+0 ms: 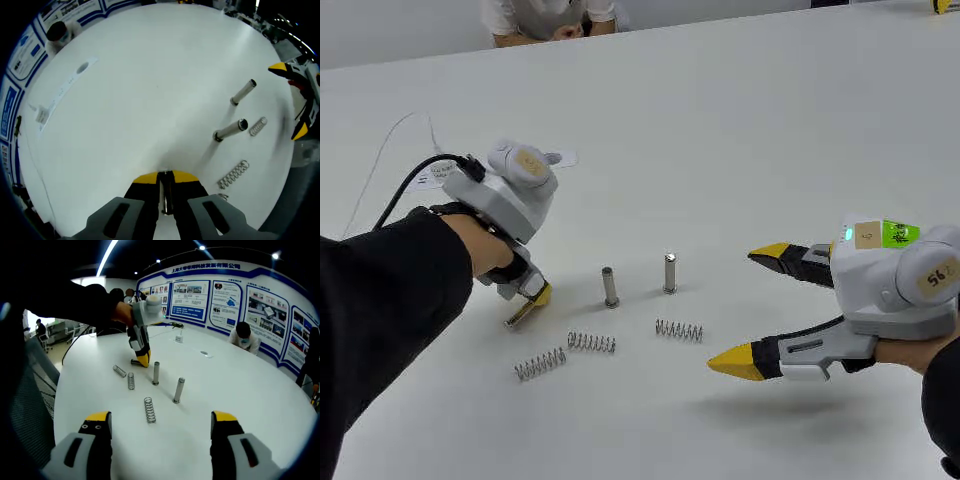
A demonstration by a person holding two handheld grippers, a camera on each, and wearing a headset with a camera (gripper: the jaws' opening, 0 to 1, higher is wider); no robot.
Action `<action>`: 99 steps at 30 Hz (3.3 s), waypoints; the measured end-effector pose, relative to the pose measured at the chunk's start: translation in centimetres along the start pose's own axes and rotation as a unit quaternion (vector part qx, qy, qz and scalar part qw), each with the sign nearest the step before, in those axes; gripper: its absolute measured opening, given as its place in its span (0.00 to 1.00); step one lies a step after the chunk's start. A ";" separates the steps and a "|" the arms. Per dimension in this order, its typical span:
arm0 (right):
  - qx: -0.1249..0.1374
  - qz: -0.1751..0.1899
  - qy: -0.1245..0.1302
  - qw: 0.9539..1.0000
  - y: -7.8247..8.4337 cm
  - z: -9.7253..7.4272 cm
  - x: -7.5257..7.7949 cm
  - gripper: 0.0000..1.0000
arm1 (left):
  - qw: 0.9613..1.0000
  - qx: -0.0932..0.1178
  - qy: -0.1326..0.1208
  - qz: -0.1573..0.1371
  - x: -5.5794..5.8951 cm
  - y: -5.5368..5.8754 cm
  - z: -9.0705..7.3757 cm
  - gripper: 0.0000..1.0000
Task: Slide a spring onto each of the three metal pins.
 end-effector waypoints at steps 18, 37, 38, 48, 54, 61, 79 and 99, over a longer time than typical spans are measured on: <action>0.003 -0.001 -0.001 1.000 -0.1 0.0 -0.1 0.82 | 0.999 0.021 -0.021 -0.017 -0.1 0.2 -0.1 0.06; 0.001 -0.001 -0.007 1.000 -0.2 0.2 -0.6 0.83 | 0.997 0.074 -0.019 -0.027 0.2 -0.7 -3.2 0.07; 0.000 -0.002 -0.007 1.000 -0.2 0.2 -0.6 0.83 | 0.996 0.077 -0.019 -0.028 0.2 -0.7 -3.4 0.07; -0.002 -0.003 -0.010 1.000 -0.1 0.3 -0.7 0.83 | 0.993 0.104 -0.018 -0.050 0.1 -0.6 -4.5 0.07; -0.002 -0.005 -0.011 1.000 -0.2 0.3 -0.8 0.83 | 0.991 0.120 -0.023 -0.056 0.2 -0.2 -5.1 0.07; -0.005 -0.007 -0.014 1.000 -0.2 0.4 -1.1 0.83 | 0.986 0.149 -0.031 -0.072 0.0 0.4 -5.6 0.07; -0.010 -0.009 -0.019 1.000 -0.1 0.6 -1.5 0.83 | 0.969 0.222 -0.049 -0.100 0.0 1.2 -6.1 0.07; -0.012 -0.010 -0.020 1.000 0.0 0.6 -1.5 0.83 | 0.969 0.231 -0.043 -0.077 0.4 0.8 -5.7 0.08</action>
Point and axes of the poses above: the centre of the closed fingertips' face, and the gripper's own axes: z roughly forward along the fingers, x roughly to its right, y roughly out of its underside, the point moved 2 cm from there along -z, roughly backward along the fingers, and after that the axes turned 12 degrees about x, right-handed, at the moved point
